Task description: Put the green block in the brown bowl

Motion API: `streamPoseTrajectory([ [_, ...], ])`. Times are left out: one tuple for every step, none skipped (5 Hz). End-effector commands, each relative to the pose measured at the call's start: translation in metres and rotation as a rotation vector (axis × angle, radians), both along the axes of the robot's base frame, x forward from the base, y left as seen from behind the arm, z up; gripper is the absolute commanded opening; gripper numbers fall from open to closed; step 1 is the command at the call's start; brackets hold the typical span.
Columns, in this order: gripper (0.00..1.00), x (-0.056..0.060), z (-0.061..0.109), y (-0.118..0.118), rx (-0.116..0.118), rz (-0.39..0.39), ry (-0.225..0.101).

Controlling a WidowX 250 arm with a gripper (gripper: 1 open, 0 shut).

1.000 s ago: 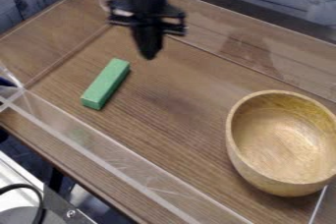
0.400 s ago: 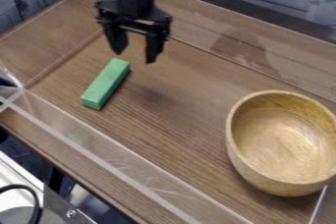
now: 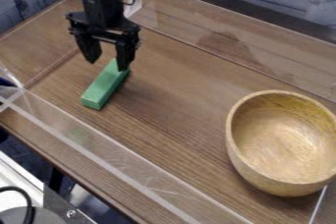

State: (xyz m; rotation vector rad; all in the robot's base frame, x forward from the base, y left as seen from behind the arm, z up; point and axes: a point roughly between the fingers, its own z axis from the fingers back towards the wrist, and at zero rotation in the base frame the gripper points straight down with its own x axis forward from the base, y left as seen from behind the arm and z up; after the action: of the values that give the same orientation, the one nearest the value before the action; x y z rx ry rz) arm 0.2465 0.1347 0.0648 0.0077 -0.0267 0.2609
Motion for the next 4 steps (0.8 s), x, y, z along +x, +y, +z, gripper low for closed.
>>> streamPoseTrajectory([
  [1.0,0.005,0.002,0.01,0.038,0.018,-0.019],
  [1.0,0.003,-0.009,0.01,0.037,0.015,0.017],
  [1.0,0.003,-0.018,0.009,0.033,0.013,0.049],
  [1.0,0.0,-0.026,0.01,0.043,0.025,0.081],
])
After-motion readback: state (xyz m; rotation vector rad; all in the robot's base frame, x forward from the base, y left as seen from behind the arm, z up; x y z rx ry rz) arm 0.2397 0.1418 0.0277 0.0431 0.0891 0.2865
